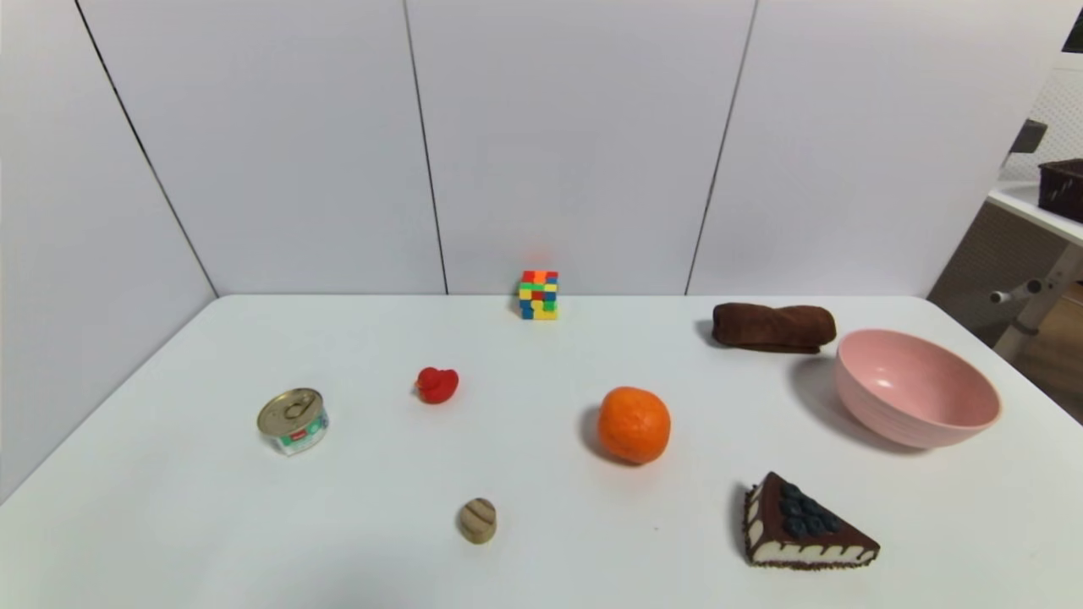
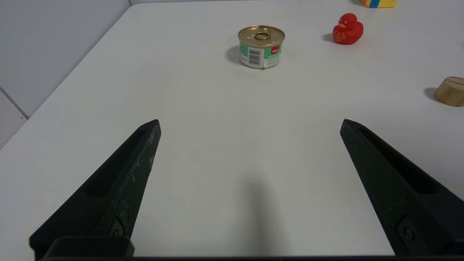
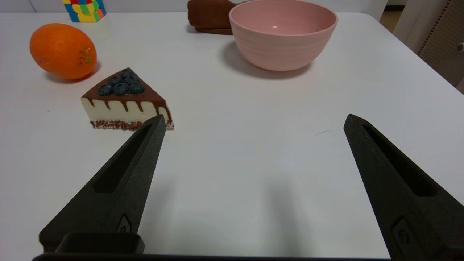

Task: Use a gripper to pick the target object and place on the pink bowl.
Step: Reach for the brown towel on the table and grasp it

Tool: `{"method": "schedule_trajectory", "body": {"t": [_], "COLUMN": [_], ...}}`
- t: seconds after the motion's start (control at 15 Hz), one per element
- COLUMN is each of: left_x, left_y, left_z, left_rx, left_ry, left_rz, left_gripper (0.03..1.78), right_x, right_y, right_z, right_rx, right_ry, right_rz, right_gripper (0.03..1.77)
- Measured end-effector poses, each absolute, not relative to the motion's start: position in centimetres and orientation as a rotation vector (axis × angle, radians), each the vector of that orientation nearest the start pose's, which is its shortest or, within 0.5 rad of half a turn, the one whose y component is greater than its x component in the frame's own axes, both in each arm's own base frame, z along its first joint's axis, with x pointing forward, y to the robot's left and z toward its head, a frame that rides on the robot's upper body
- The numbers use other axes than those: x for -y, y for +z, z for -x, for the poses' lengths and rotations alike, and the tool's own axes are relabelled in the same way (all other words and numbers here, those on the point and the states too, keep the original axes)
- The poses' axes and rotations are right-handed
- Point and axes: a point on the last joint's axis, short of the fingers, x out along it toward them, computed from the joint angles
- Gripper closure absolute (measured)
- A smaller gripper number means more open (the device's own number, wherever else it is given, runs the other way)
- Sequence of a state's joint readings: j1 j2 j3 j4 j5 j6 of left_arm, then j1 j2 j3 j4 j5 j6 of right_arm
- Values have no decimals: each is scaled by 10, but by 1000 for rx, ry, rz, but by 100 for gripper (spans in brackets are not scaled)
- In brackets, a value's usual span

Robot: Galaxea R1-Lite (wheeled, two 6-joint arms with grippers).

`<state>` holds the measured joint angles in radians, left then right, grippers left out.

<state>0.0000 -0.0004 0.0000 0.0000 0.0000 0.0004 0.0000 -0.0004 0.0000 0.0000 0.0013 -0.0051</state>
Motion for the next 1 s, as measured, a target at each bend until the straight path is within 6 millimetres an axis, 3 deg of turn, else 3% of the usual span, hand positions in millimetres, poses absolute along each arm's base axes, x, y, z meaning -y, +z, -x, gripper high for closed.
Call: {"method": "schedule_trajectory", "body": {"t": [0.47, 0.6, 0.8, 1.0], "left_x": [0, 0, 0, 0], "left_y": [75, 75, 75, 75], "left_z": [23, 23, 23, 23], "left_rx": [0, 0, 0, 0], "left_ry": [0, 0, 0, 0], "left_rz": [0, 0, 0, 0], "left_gripper": [3, 3, 3, 3], "right_x": [0, 0, -1, -1], "right_y": [75, 84, 121, 175], "right_z": [23, 25, 28, 16], "right_rx": [-14, -17, -39, -104], "right_ry": [3, 8, 32, 39], "right_rz": [11, 8, 5, 4], "right_gripper": [10, 10, 10, 10]}}
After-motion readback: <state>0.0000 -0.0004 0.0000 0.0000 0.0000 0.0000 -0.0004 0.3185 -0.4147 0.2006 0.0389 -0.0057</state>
